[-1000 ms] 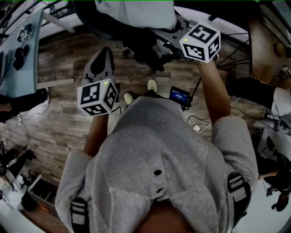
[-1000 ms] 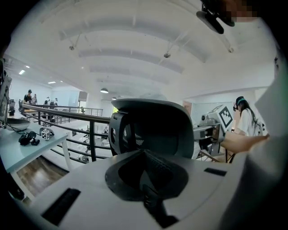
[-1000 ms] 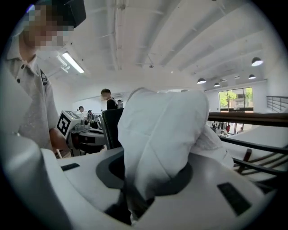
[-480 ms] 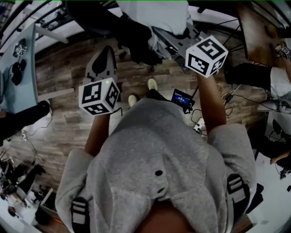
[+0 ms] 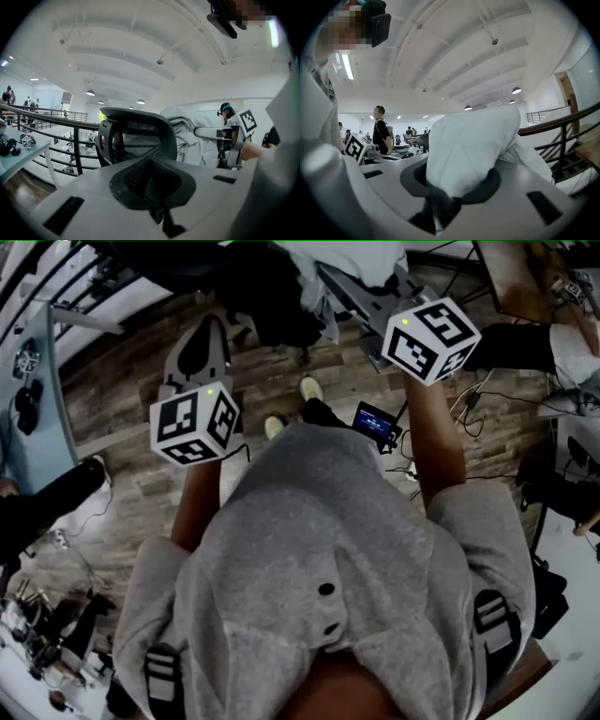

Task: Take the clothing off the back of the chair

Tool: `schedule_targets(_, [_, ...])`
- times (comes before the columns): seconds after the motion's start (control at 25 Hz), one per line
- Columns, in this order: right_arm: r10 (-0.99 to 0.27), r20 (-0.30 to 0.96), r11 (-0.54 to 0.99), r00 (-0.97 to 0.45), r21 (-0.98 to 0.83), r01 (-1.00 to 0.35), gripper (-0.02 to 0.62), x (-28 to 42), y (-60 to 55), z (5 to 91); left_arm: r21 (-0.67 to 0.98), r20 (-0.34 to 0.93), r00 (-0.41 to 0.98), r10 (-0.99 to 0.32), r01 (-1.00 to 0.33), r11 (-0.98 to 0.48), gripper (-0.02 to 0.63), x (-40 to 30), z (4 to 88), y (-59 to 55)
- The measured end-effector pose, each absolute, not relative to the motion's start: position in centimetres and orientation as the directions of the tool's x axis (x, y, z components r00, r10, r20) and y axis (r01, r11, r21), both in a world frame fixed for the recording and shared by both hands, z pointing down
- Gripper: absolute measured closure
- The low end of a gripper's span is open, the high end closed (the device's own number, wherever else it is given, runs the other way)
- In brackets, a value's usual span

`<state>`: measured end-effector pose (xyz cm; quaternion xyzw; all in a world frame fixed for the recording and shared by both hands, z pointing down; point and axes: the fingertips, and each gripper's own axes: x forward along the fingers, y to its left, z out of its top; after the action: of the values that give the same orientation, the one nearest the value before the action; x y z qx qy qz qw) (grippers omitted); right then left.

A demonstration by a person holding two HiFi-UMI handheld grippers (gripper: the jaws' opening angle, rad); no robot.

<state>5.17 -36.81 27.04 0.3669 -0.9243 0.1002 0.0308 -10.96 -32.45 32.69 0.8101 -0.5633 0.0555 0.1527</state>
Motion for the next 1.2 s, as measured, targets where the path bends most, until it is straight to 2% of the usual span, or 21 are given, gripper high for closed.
schedule_targets(0.4, [-0.762, 0.068, 0.626, -0.644, -0.172, -0.760, 0.474, 6.3, -31.6, 25.0, 0.186, 0.235, 0.409, -0.882, -0.909, -0.372, 0.603, -12.3, 32.1, -29.0])
schedule_targets(1.2, [-0.783, 0.036, 0.601, -0.621, -0.211, -0.771, 0.472, 1.4, -22.0, 24.4, 0.200, 0.202, 0.481, -0.853, -0.873, -0.444, 0.603, -15.9, 32.6, -22.2])
